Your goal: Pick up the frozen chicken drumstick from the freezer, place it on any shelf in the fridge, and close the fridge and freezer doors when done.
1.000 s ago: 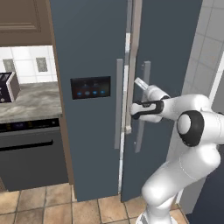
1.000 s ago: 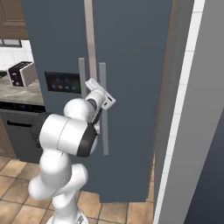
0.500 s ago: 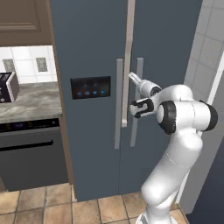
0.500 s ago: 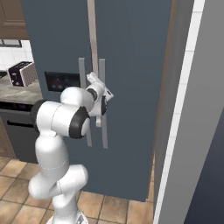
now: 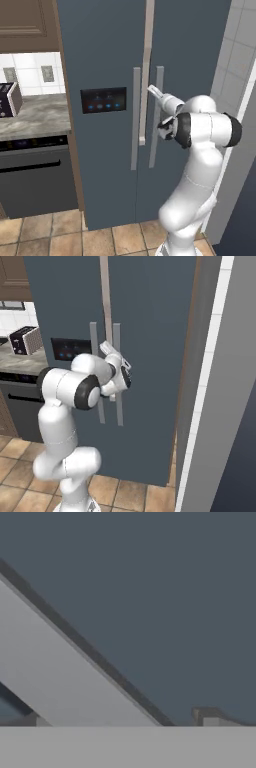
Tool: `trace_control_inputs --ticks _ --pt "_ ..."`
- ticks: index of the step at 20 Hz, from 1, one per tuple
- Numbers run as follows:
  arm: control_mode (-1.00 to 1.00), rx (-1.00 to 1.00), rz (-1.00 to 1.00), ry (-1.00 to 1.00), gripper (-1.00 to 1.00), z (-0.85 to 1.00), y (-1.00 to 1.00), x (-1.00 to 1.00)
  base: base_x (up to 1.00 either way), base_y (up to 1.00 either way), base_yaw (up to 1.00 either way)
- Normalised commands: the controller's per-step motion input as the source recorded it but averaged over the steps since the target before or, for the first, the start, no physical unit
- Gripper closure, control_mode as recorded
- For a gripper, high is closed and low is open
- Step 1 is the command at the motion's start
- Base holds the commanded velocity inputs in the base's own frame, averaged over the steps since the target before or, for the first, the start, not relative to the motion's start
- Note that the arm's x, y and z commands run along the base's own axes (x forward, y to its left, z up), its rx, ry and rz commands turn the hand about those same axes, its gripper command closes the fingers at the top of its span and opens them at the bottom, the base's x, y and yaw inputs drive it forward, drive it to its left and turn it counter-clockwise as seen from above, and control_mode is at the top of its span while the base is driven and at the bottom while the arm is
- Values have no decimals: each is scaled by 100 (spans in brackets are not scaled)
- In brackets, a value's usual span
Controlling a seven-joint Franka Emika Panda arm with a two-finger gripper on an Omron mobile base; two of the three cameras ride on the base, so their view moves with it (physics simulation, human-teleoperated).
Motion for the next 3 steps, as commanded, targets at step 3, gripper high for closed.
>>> trace_control_inputs --ticks 3 --pt "-100 0 0 0 -100 0 0 0 0 0 0"
